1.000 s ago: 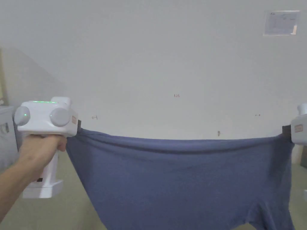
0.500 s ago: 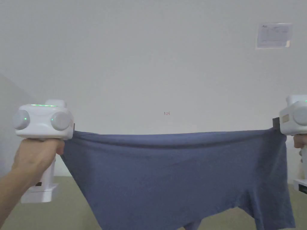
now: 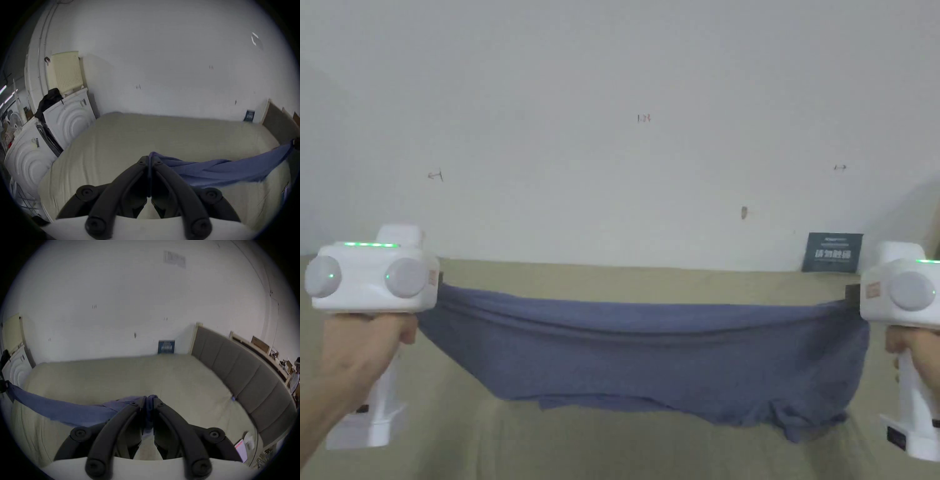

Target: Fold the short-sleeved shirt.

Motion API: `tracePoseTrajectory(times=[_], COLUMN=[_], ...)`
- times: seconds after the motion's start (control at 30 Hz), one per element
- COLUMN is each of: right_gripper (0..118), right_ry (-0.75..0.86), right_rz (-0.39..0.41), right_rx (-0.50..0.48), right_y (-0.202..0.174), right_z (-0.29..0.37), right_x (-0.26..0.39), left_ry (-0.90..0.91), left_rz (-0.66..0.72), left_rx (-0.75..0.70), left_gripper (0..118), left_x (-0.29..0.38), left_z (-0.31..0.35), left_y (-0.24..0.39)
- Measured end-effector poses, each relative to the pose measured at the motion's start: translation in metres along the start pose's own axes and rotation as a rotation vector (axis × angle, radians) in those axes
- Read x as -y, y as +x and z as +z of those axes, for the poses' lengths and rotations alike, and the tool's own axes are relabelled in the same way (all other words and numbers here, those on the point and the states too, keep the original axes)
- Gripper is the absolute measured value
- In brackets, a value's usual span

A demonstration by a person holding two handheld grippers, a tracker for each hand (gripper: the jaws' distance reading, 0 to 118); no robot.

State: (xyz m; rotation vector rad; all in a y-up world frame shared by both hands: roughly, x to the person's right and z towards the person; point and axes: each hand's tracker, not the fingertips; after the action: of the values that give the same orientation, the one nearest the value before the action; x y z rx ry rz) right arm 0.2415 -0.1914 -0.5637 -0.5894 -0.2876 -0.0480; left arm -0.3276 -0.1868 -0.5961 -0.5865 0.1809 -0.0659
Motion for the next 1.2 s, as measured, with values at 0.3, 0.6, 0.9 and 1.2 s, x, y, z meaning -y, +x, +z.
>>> tracePoseTrajectory(times=[0.3,0.6,0.9,1.2], right_gripper=[13,13,13,13], right_ry=[-0.116,-0.132,-0.218,-0.291], right_rz=[-0.026,-0.011,-0.04,-0.058], right_rx=[-0.086,-0.112,-0.11,-0.063], right_y=[0.054,0.076,0.097,0.085], right_z=[0.038,0.141,0.186,0.164], right_x=[0.16,0.244,0.31,0.333], left_ry=[-0.11,-0.17,-0.273,-0.312], left_rz=[-0.047,-0.006,0.045,0.084], left_rx=[0.058,0.106,0.145,0.136], left_gripper=[2,2,2,2], left_x=[0.13,0.215,0.302,0.318], left_z=[0.044,0.134,0.179,0.161], left_y=[-0.022,-0.052,-0.072,-0.074])
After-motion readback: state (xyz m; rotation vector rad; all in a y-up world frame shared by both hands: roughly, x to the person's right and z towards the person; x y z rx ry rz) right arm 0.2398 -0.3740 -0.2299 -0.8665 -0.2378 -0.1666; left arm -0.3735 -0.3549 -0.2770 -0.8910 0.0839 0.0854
